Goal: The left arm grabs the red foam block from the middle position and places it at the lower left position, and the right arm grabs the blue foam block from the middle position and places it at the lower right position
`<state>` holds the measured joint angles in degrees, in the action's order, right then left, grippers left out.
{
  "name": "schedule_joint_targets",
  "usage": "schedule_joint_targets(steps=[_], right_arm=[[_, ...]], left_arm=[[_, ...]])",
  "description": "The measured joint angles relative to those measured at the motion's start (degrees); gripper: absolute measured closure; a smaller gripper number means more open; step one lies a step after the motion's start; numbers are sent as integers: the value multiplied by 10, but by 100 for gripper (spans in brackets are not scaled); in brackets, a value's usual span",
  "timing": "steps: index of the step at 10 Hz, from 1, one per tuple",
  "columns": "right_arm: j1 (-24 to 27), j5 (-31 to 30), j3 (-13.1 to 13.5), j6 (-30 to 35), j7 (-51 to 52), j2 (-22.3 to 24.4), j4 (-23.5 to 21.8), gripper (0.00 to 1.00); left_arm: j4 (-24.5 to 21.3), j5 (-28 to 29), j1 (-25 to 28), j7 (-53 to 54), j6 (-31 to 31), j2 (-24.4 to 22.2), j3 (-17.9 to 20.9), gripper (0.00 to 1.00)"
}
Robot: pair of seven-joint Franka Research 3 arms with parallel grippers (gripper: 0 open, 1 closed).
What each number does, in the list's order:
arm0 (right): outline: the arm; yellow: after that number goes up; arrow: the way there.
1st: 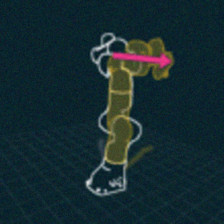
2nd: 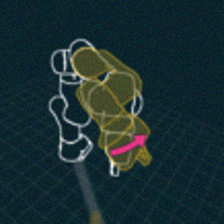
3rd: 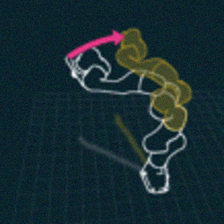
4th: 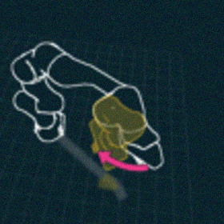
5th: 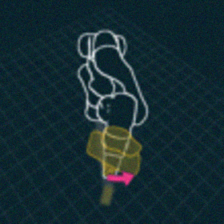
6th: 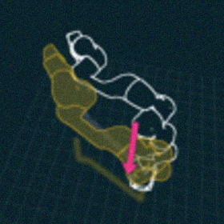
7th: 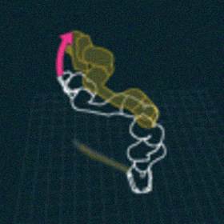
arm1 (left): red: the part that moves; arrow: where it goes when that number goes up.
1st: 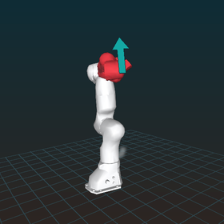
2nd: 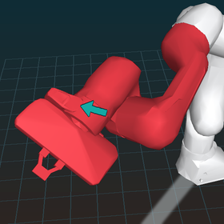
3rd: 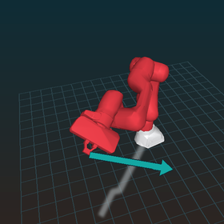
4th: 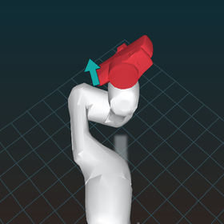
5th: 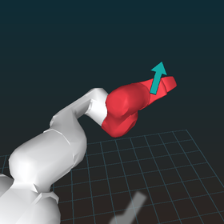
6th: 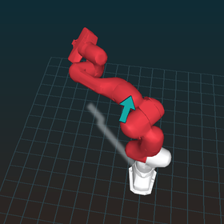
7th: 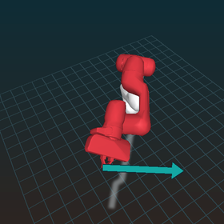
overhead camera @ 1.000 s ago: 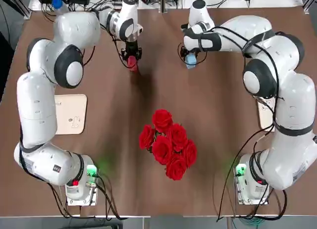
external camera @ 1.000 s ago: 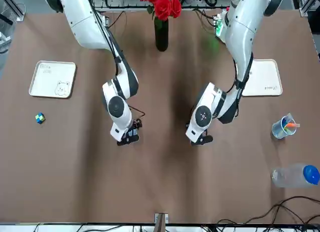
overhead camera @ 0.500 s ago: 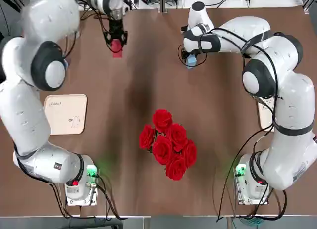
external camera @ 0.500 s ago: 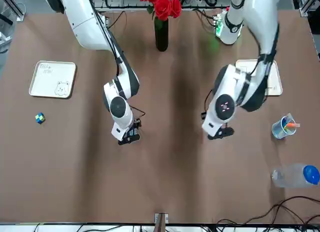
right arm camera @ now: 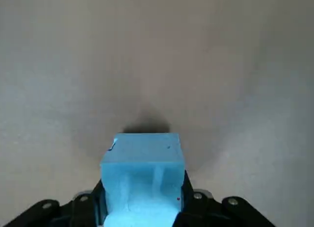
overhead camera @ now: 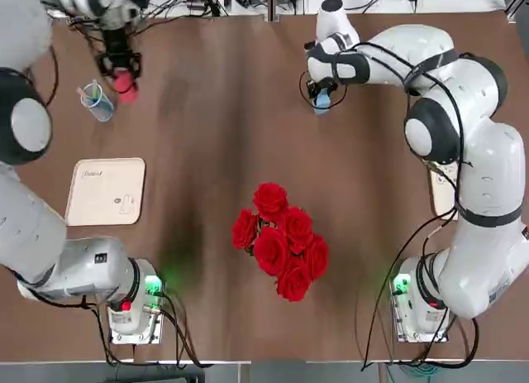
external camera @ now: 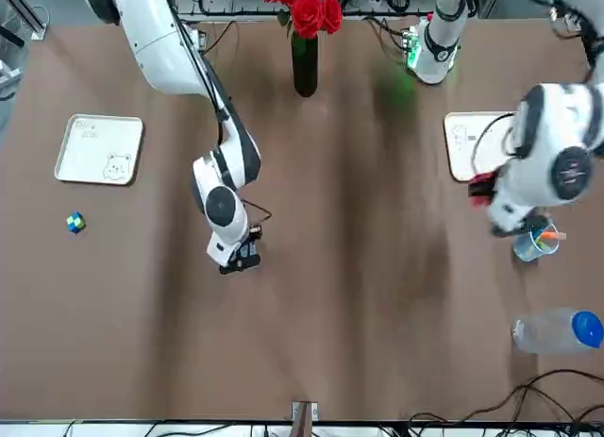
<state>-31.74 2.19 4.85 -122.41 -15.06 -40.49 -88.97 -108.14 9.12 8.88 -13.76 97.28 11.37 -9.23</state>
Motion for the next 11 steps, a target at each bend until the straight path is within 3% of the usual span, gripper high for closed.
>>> schedule_joint_targets(steps=[3, 5, 8, 11], right_arm=[[8, 0, 51, 138, 0, 11, 105, 43], [30, 0, 78, 188, 0, 32, 153, 43], [113, -1, 82, 245, 33, 98, 164, 43], [195, -2, 84, 306, 110, 154, 165, 43]], left_arm=[[-58, 47, 83, 9, 24, 23, 0, 37], [-103, 77, 134, 33, 83, 41, -1, 37], [-147, 124, 202, 68, 154, 74, -1, 37], [-172, 128, 223, 80, 166, 77, -2, 37]])
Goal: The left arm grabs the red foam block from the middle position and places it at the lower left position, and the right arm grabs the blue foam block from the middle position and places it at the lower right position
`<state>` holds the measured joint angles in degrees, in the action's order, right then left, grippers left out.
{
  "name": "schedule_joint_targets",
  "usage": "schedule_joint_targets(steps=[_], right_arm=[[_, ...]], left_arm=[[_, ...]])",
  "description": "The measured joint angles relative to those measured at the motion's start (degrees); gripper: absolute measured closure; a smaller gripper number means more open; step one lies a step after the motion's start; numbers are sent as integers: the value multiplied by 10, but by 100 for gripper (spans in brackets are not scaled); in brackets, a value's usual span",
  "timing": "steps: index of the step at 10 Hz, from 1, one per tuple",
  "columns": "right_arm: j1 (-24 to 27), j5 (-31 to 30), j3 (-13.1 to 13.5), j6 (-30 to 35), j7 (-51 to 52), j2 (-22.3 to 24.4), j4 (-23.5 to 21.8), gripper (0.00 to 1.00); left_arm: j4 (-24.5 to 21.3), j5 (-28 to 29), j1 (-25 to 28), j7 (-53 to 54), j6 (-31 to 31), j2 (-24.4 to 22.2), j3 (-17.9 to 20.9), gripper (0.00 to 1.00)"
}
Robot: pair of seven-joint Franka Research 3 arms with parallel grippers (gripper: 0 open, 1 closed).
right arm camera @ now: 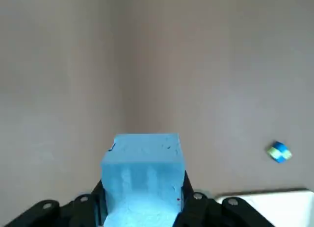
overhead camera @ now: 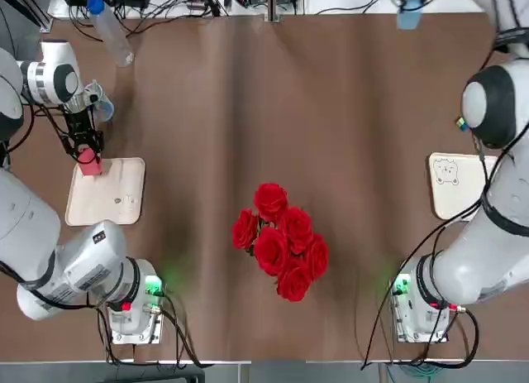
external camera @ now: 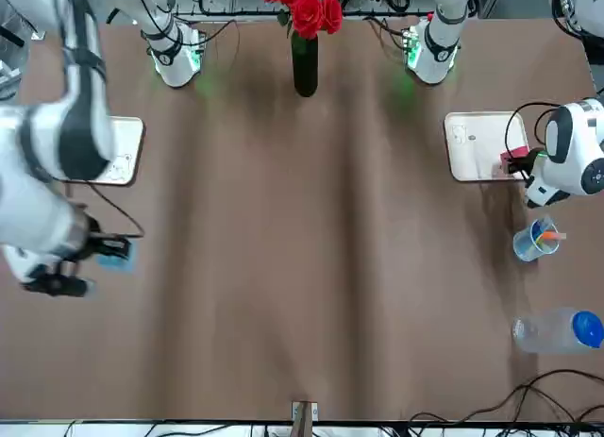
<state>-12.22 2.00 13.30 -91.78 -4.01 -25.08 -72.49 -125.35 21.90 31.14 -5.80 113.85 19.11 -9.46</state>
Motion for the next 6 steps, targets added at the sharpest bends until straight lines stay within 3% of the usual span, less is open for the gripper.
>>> schedule_joint_targets(steps=[3, 5, 6], right_arm=[[101, 1, 1, 62, 91, 44, -39, 44], [148, 0, 2, 60, 115, 85, -115, 46], [170, -4, 2, 48, 134, 103, -155, 48]], left_arm=[[-22, 31, 6, 0, 13, 3, -1, 35], [-24, 37, 7, 0, 16, 7, -1, 8], [-22, 38, 7, 0, 16, 5, -1, 0]])
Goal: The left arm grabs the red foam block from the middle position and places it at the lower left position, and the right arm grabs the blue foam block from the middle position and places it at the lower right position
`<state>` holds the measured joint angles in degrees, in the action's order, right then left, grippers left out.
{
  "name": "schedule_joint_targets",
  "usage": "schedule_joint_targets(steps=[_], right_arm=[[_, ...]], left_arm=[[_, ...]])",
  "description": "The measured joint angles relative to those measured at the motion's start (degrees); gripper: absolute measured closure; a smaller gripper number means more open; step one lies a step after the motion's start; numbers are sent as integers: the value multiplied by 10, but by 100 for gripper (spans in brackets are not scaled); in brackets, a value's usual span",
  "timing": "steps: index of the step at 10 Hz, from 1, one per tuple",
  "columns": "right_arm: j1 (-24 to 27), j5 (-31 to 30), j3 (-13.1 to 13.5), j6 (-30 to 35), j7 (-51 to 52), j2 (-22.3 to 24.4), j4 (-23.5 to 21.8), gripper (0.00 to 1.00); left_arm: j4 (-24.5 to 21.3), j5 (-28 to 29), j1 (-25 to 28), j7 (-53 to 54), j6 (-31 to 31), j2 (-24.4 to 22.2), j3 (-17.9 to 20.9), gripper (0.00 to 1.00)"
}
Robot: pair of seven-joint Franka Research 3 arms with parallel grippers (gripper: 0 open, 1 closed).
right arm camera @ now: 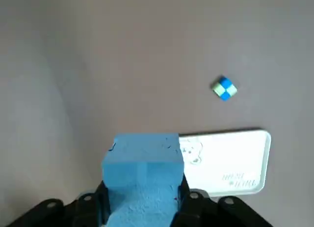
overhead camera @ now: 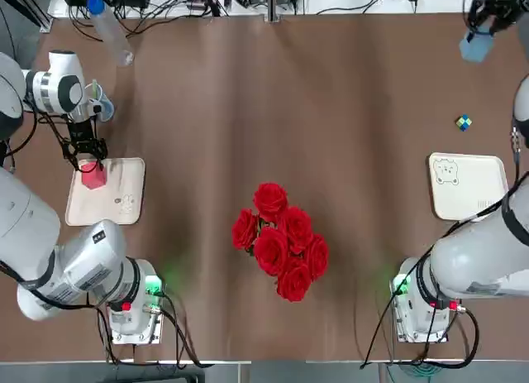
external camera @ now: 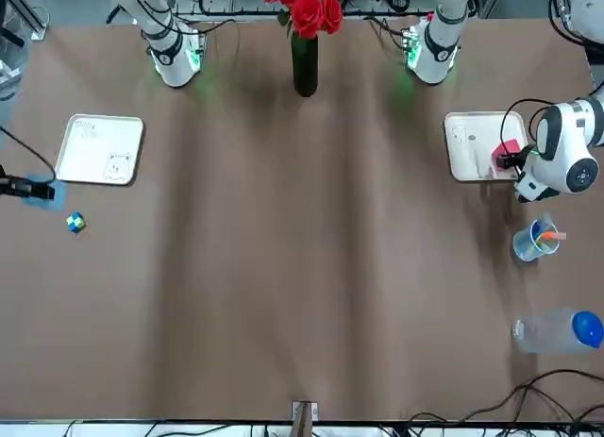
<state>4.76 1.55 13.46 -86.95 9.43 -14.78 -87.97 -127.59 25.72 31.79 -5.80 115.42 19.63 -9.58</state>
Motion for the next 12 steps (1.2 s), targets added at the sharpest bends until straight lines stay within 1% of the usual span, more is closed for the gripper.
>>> schedule_joint_targets(steps=[1, 2, 3, 4, 5, 6, 7, 8, 9, 10, 11, 12], right_arm=[[17, -13, 0, -23, 22, 16, -44, 48], [30, -25, 0, -59, 38, 31, -91, 47], [43, -31, 0, -103, 53, 43, -142, 46], [59, -35, 0, -138, 74, 51, -184, 46], [79, -45, 0, -162, 97, 55, -213, 46], [101, -60, 0, -191, 125, 56, -236, 46], [120, -69, 0, -234, 152, 56, -264, 46], [132, -79, 0, -286, 164, 56, -299, 46], [142, -95, -1, -337, 169, 56, -336, 46], [153, -107, -1, -375, 174, 56, -368, 46], [167, -110, -1, -395, 186, 56, -387, 46], [179, -110, -1, -406, 202, 56, -398, 46]], left_arm=[[3, 0, 0, 0, -8, -8, -2, 0], [11, 0, 0, 0, -30, -23, -9, 0], [26, 0, 0, 5, -60, -44, -22, 0], [48, -17, 0, 18, -91, -66, -39, 0], [85, -50, -1, 30, -127, -85, -56, 0], [140, -78, -2, 44, -173, -98, -70, 0], [211, -109, -3, 54, -221, -102, -82, 0], [276, -141, -4, 58, -251, -103, -92, 0], [319, -173, -6, 58, -261, -104, -107, 0], [350, -206, -18, 57, -264, -105, -116, 0], [370, -222, -44, 53, -265, -108, -114, 0], [380, -227, -81, 43, -266, -113, -106, 0]])
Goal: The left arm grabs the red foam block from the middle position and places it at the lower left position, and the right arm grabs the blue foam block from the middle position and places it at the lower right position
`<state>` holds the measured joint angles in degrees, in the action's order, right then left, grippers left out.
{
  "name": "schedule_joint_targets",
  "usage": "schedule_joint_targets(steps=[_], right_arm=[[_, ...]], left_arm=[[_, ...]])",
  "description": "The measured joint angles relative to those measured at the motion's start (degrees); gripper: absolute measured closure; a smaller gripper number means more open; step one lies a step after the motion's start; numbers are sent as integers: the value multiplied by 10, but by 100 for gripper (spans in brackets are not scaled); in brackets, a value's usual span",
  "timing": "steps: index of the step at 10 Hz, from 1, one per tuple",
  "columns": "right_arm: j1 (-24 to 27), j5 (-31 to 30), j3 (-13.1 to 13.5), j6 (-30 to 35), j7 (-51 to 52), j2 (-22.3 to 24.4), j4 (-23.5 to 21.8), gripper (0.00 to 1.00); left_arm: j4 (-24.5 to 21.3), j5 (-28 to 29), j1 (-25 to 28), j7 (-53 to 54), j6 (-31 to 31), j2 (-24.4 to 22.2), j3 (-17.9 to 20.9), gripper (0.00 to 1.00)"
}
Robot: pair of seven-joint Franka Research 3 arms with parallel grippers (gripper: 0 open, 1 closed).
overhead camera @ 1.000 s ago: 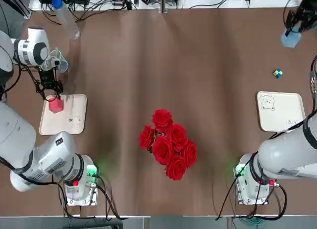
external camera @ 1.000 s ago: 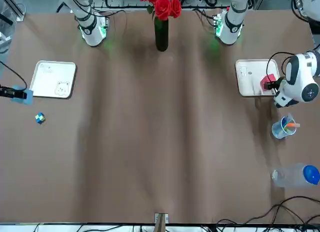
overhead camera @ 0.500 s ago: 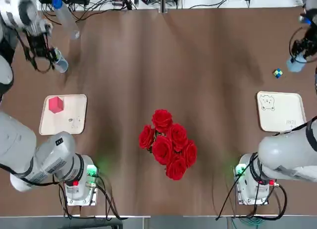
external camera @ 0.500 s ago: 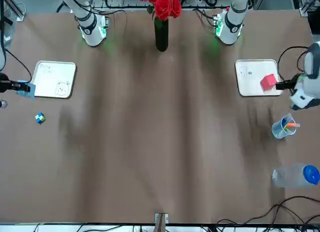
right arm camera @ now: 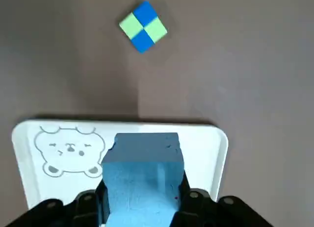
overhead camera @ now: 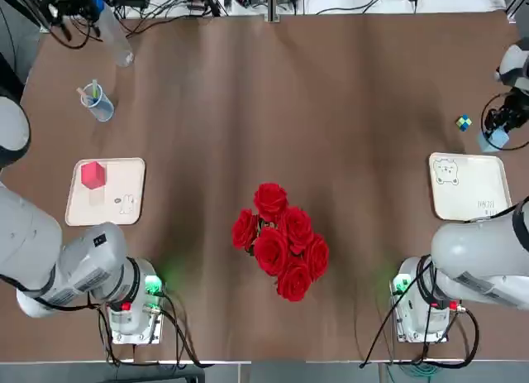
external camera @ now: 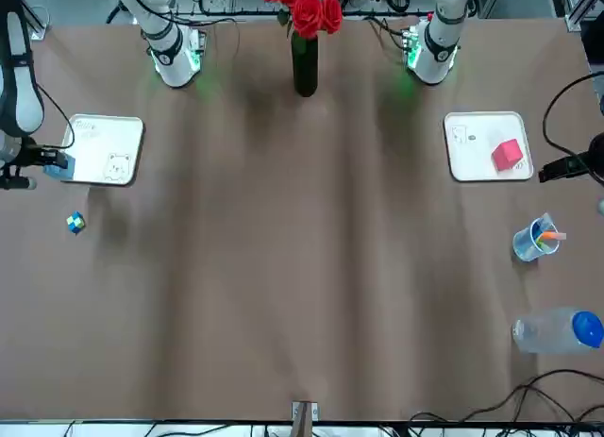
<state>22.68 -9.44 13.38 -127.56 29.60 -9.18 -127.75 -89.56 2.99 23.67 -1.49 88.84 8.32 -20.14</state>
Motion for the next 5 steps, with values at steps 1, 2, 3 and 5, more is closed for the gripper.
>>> schedule_joint_targets(steps=[1, 2, 3, 5], right_arm=[[13, 0, 0, -11, 19, 0, -10, 46], [29, 0, 0, -29, 40, 0, -20, 46], [48, -1, 0, -54, 61, 0, -32, 46], [76, -2, 0, -91, 92, -6, -51, 44]], left_arm=[[6, -1, -48, -19, 0, -10, 17, 0], [7, -1, -94, -41, 0, -24, 34, 0], [7, -1, -129, -66, 0, -38, 45, 0], [8, -1, -173, -92, -2, -63, 59, 0]])
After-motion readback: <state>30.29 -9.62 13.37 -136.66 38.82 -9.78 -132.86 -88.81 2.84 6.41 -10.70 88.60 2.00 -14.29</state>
